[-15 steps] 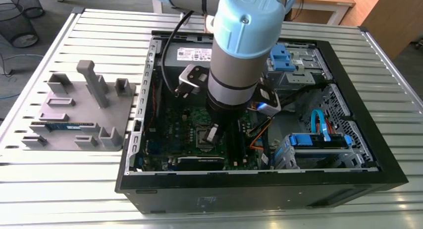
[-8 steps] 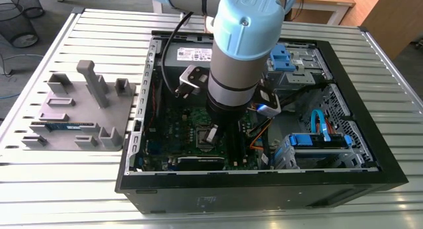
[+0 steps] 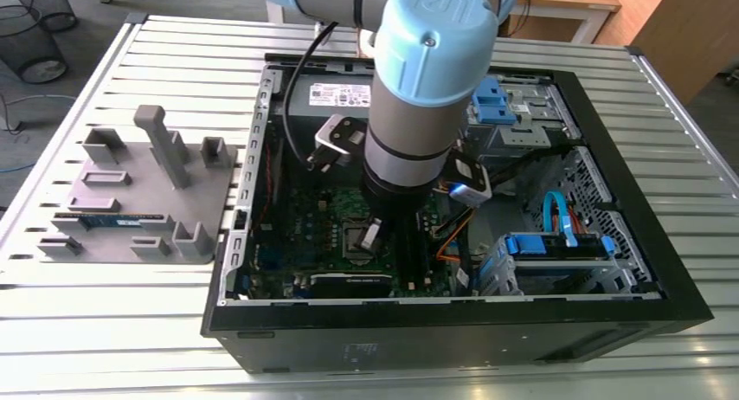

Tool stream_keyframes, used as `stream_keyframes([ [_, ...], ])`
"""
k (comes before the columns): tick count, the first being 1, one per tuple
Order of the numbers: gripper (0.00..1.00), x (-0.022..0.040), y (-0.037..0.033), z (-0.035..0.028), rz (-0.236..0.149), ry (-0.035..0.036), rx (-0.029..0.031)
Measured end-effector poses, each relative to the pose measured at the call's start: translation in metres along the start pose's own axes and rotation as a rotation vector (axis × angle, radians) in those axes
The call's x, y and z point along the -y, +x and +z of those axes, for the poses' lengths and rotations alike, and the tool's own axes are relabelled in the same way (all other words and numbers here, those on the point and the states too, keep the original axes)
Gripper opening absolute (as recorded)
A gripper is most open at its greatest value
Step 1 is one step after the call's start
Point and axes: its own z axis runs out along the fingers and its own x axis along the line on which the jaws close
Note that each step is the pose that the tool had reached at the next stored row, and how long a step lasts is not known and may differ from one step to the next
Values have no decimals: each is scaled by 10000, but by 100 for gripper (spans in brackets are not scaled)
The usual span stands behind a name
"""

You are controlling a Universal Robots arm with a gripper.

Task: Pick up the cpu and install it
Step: 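Install the first cpu locking lever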

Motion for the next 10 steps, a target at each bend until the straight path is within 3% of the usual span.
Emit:
stream_keyframes([
  [10,11,27,33,3,65,2,7],
])
